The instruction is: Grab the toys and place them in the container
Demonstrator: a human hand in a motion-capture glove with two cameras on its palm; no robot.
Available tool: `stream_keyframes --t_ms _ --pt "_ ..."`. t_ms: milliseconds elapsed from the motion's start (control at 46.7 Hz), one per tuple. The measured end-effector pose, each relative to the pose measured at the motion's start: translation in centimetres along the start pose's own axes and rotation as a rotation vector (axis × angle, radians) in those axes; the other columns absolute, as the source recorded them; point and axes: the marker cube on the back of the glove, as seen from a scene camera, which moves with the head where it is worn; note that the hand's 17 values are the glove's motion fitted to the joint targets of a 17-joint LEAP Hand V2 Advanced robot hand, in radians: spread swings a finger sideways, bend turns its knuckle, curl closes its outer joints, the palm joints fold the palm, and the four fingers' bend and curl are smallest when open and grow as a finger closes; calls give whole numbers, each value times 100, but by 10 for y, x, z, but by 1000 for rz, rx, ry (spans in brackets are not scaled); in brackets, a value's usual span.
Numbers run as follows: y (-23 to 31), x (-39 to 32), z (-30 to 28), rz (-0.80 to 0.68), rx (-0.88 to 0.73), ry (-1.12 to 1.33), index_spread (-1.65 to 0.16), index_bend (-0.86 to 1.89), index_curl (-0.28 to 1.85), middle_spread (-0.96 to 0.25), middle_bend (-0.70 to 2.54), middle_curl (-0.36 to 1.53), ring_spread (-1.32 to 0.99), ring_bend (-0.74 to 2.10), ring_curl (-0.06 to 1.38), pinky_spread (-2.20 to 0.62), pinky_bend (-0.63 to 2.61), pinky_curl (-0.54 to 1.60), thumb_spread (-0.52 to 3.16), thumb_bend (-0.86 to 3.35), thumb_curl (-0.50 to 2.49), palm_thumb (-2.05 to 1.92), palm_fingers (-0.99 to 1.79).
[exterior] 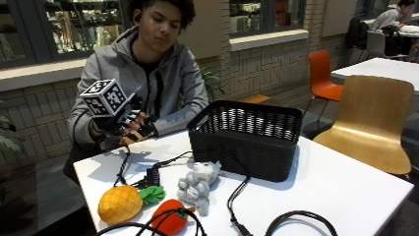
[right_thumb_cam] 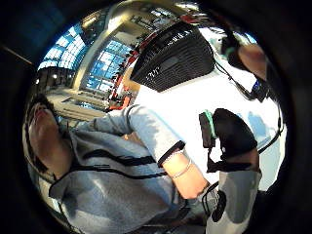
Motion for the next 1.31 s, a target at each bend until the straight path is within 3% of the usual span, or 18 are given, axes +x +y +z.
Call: stream_keyframes --t_ms 214,385,599,728,1006,1198,1305 --pt "-78 41 5 -48 -44 67 -29 10 25 -6 46 24 -25 58 20 -11 78 41 155 45 24 16 15" --pt "-157 89 25 11 -163 146 -29 3 20 -6 36 25 -23 46 17 -6 87 42 147 41 26 18 -23" --pt "-219 110 60 43 -399 289 -29 5 15 -5 20 25 -18 26 16 -2 80 39 134 35 26 21 -35" --pt "-235 115 77 72 -456 326 -29 4 14 -5 15 26 -17 19 17 -1 76 38 128 30 27 20 -33" --pt "-242 115 103 162 -328 155 -33 38 25 -5 19 28 -12 4 8 3 82 38 124 25 28 27 -5" --pt "-251 104 110 178 -125 188 -31 35 26 -12 51 39 -17 36 12 -9 84 35 141 29 31 32 60" --pt "-252 100 115 172 -51 176 -29 27 27 -16 57 44 -24 57 19 -20 91 39 152 35 33 38 79"
